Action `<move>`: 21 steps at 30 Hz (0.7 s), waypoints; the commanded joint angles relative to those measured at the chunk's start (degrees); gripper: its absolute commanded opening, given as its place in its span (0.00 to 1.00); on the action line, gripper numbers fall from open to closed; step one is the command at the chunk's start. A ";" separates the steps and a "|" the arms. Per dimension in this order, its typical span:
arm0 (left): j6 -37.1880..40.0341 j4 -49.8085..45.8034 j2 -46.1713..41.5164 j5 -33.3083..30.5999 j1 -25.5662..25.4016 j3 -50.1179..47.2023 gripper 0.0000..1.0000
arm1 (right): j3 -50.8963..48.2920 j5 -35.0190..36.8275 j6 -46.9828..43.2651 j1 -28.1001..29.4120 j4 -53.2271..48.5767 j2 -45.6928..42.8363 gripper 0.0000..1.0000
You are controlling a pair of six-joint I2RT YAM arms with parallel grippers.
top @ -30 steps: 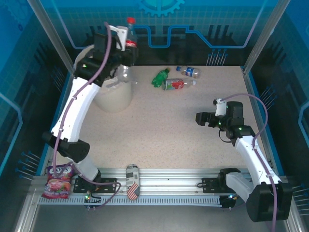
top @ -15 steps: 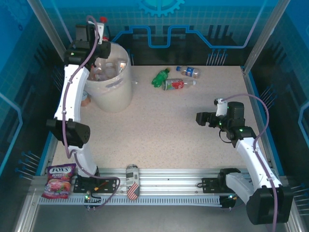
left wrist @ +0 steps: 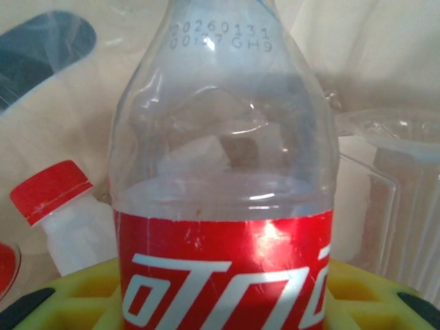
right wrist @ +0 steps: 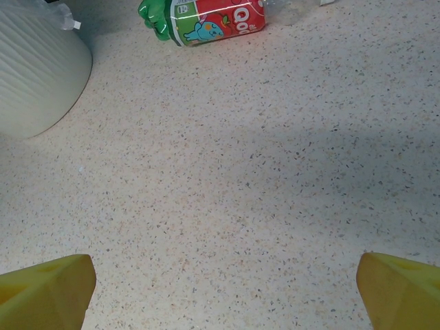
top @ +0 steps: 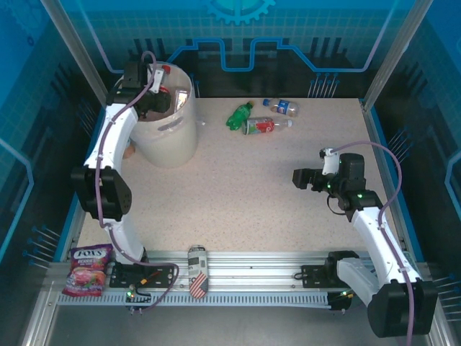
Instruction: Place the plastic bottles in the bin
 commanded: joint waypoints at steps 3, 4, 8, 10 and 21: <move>1.04 1.92 -3.49 5.27 1.25 -1.12 0.67 | 0.07 -1.02 0.63 -0.53 0.25 0.31 0.98; 0.99 1.73 -3.73 5.52 1.31 -0.81 0.76 | -0.01 -0.99 0.75 -0.50 0.34 0.38 0.98; 0.26 0.86 -4.39 5.92 1.44 1.37 0.98 | 0.02 -1.12 1.03 -0.53 0.44 0.44 0.98; -0.40 0.57 -4.28 6.49 1.47 2.86 0.99 | 0.04 -1.25 1.03 -0.48 0.43 0.53 0.98; -6.12 0.91 0.04 6.10 1.52 6.04 0.67 | 0.84 -1.26 0.94 -0.25 0.19 0.66 0.98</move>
